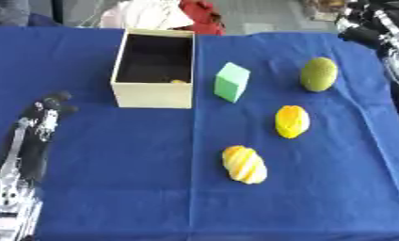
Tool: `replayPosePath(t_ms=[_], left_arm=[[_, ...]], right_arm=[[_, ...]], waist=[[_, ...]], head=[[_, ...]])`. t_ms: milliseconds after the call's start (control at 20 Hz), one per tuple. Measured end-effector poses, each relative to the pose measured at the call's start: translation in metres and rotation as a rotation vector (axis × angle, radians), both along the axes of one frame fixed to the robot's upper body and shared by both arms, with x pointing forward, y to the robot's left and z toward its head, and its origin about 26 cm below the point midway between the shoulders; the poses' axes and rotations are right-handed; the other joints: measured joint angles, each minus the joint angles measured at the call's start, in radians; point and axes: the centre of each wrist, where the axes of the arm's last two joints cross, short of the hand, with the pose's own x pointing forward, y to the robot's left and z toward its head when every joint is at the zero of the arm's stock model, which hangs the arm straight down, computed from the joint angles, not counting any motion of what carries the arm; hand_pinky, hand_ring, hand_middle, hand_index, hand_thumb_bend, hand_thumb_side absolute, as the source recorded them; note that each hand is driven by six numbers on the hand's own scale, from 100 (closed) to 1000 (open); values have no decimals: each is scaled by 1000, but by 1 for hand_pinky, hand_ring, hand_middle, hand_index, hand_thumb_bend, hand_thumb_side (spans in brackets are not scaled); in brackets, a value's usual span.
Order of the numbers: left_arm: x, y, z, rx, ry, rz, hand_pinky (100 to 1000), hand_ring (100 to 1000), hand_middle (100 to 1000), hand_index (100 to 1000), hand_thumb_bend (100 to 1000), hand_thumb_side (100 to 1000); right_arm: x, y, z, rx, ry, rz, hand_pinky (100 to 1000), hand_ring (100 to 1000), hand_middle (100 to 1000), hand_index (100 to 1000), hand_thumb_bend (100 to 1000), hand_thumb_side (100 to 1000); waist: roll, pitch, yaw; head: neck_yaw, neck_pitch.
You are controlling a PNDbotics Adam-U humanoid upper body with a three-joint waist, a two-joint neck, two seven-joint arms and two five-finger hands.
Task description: Pick up objects on the table and place them in the box.
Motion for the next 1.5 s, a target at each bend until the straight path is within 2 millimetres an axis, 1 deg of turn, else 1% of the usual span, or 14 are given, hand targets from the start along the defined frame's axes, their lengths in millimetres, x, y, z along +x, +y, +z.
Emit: replayPosePath(t_ms=[50,200,300,350,450,500,650,800,900,1000,1050,1250,1400,1500], left_arm=[[0,0,0,0,0,-1,890,728,749,795,100,683],[0,0,0,0,0,-2,891,728,749,796,100,683],[0,0,0,-1,0,-2,890,727,749,796,100,683],[0,0,0,-1,0,-3,890,727,749,796,100,683],[0,0,0,-1,1,-4,890,727,749,796,100,683],[0,0,0,-1,1,-4,890,727,749,796,100,683],[0,0,0,-1,1,-4,891,727,749,796,100,683],[0,0,0,-1,1,-4,891,727,749,796,100,683],[0,0,0,-1,1,-4,891,727,749,796,100,683],[0,0,0,-1,1,-4,891,727,749,796,100,683],[0,0,0,-1,1,-4,891,727,749,796,100,683],[0,0,0,-1,1,-4,891,726,749,796,100,683],[0,0,0,-1,1,-4,891,726,749,796,100,684],[0,0,0,-1,1,-4,891,726,749,796,100,684]], right_arm=[[0,1,-4,-17,12,-5,685,588,671,906,100,405],[-1,4,-16,-55,38,-13,690,596,692,910,100,340],[-1,5,-18,-80,42,-15,696,607,729,915,100,272],[-1,5,-18,-95,41,-15,704,620,765,928,100,230],[-1,5,-19,-136,41,-18,717,645,817,944,100,235],[-2,5,-20,-163,39,-22,717,645,817,944,100,235],[-2,6,-18,-267,20,-43,765,724,885,964,100,223],[-1,8,-15,-397,-4,-63,799,764,903,975,100,212],[-1,8,-13,-475,-12,-68,839,799,922,985,100,200],[-1,9,-12,-548,-11,-64,853,815,930,989,100,198],[-1,9,-11,-584,-9,-60,882,847,939,996,100,201],[-1,8,-12,-710,31,-31,893,862,946,998,100,213],[-1,8,-13,-768,73,-8,894,865,944,998,100,229],[-2,7,-16,-793,109,11,897,869,940,1000,100,260]], waist=[[0,0,0],[0,0,0],[0,0,0],[0,0,0],[0,0,1],[0,0,1],[0,0,1],[0,0,1],[0,0,1],[0,0,1],[0,0,1],[0,0,1],[1,0,1],[1,0,1]], head=[[-1,0],[-3,0],[-5,0],[-7,0],[-10,0],[-10,0],[-14,0],[-15,0],[-17,0],[-17,0],[-17,0],[-17,0],[-18,0],[-18,0]])
